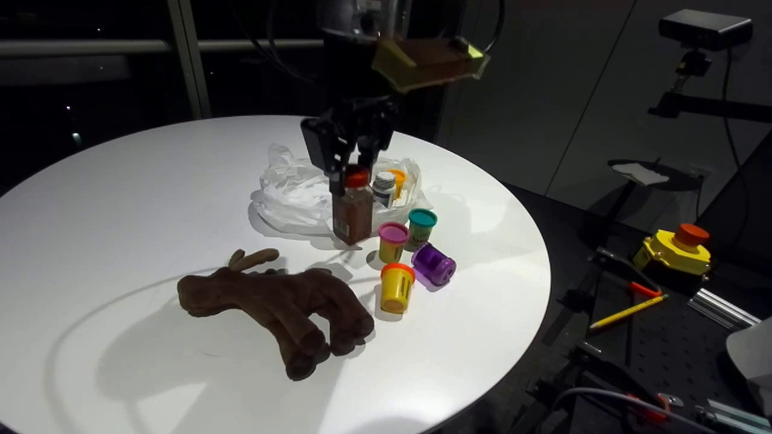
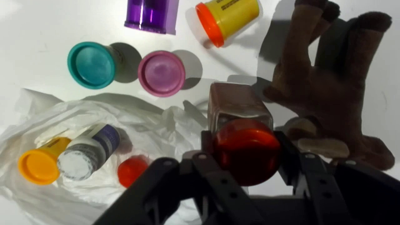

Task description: Put all the contents in the white plastic bag

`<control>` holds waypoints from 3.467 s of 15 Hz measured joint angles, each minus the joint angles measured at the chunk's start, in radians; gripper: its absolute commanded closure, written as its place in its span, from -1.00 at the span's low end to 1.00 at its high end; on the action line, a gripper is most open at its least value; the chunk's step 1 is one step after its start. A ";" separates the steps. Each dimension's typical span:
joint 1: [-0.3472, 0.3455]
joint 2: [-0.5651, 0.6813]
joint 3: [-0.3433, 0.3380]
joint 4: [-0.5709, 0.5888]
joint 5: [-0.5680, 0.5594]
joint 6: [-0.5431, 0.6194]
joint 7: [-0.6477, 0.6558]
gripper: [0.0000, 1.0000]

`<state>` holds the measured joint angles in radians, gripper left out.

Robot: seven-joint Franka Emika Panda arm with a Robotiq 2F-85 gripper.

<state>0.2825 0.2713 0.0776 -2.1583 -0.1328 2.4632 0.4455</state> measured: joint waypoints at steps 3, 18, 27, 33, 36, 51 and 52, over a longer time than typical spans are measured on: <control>-0.003 -0.012 -0.011 0.098 -0.003 -0.045 0.038 0.61; 0.007 0.230 -0.119 0.252 -0.023 0.160 0.184 0.61; 0.061 0.298 -0.166 0.263 -0.023 0.170 0.232 0.60; 0.035 0.301 -0.159 0.248 -0.004 0.156 0.206 0.60; -0.004 0.278 -0.127 0.222 0.041 0.119 0.126 0.60; 0.012 -0.074 -0.087 0.038 0.010 -0.126 0.101 -1.00; 0.006 -0.122 -0.075 0.001 0.021 -0.181 0.093 -1.00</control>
<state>0.2887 0.1491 0.0031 -2.1576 -0.1121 2.2817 0.5387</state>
